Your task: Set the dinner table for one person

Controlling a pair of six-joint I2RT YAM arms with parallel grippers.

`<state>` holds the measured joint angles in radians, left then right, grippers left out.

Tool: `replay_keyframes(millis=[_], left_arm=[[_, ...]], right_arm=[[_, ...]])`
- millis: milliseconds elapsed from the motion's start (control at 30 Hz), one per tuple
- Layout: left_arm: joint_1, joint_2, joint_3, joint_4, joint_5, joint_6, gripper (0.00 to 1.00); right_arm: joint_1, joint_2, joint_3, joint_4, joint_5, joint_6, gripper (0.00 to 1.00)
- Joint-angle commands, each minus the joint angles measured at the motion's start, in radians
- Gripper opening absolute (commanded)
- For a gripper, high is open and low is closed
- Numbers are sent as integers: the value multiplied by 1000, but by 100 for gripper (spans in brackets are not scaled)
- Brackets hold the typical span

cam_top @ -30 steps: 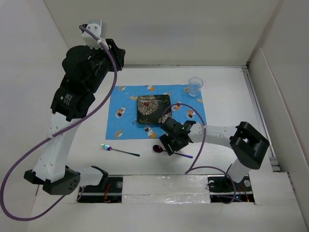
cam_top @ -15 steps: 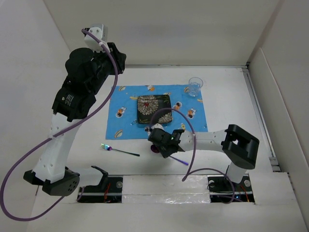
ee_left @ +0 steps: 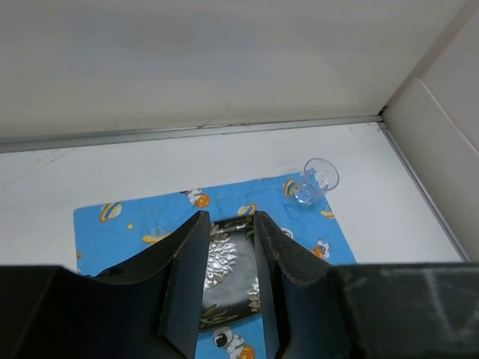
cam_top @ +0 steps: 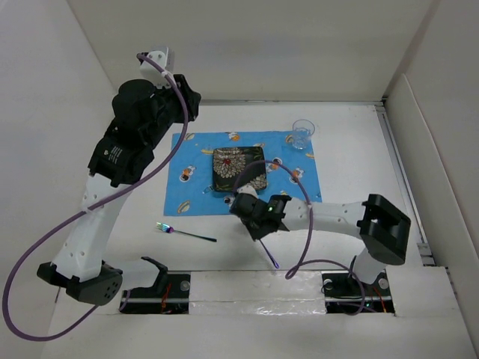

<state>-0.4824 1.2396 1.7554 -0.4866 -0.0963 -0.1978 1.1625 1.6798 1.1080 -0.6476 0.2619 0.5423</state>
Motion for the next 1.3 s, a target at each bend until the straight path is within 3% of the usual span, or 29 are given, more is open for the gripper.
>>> replay_keyframes(millis=[0,167,367,633,1133,1267], left_arm=[[2,-9,-22,16,27,-15,28],[2,-22,-86,17,67,-32,35],[2,-87,-247,42,75,-41,39],[2,-106,-327,54,86,-48,40],[2,-51,-298,74,90,-42,43],[2,-42,-283,68,90,-42,43]], right_arm=[[-104,-91,101,-32,5,-34,0],[-352,-43,209,-12,-6,-119,0],[-587,202,433,6,-48,-134,0],[-676,421,657,-26,-33,-130,0],[-696,505,659,-30,-27,-147,0],[-696,489,650,-32,-21,-142,16]])
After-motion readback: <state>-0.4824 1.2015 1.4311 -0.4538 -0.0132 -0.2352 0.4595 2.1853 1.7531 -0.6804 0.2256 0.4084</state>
